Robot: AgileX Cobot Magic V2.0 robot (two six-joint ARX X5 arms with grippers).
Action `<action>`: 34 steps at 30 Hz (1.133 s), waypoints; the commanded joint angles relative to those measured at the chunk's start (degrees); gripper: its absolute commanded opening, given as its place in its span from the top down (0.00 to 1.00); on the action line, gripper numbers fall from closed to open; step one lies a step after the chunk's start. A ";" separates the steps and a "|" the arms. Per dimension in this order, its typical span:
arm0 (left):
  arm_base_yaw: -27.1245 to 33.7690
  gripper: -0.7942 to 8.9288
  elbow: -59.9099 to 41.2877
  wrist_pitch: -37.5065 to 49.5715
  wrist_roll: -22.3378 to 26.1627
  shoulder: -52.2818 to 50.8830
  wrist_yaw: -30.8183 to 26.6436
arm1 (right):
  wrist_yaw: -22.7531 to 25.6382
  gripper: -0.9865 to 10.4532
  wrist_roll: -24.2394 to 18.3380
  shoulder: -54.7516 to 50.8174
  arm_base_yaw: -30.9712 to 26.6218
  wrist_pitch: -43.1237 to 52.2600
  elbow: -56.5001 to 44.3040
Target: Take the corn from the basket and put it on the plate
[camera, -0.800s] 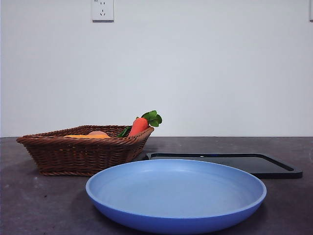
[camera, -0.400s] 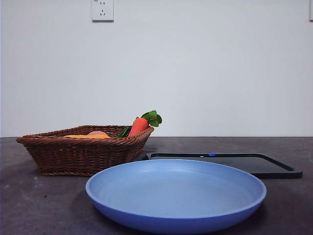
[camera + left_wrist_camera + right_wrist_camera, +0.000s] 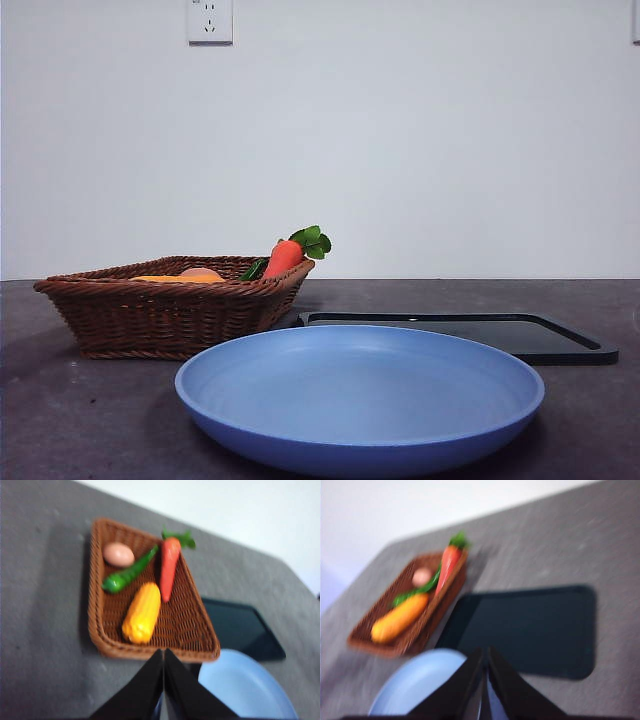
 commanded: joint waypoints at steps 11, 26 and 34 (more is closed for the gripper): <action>-6.99 0.91 8.61 -5.55 8.90 12.96 1.62 | 4.72 0.91 -13.81 14.36 16.52 -7.39 7.63; -7.30 0.49 8.61 -3.61 9.55 13.90 -0.02 | 8.17 0.66 -9.60 17.66 19.54 -7.26 8.39; -7.30 0.49 8.61 -3.58 8.92 13.90 -0.02 | 6.73 0.66 -9.51 35.52 21.09 -7.65 15.69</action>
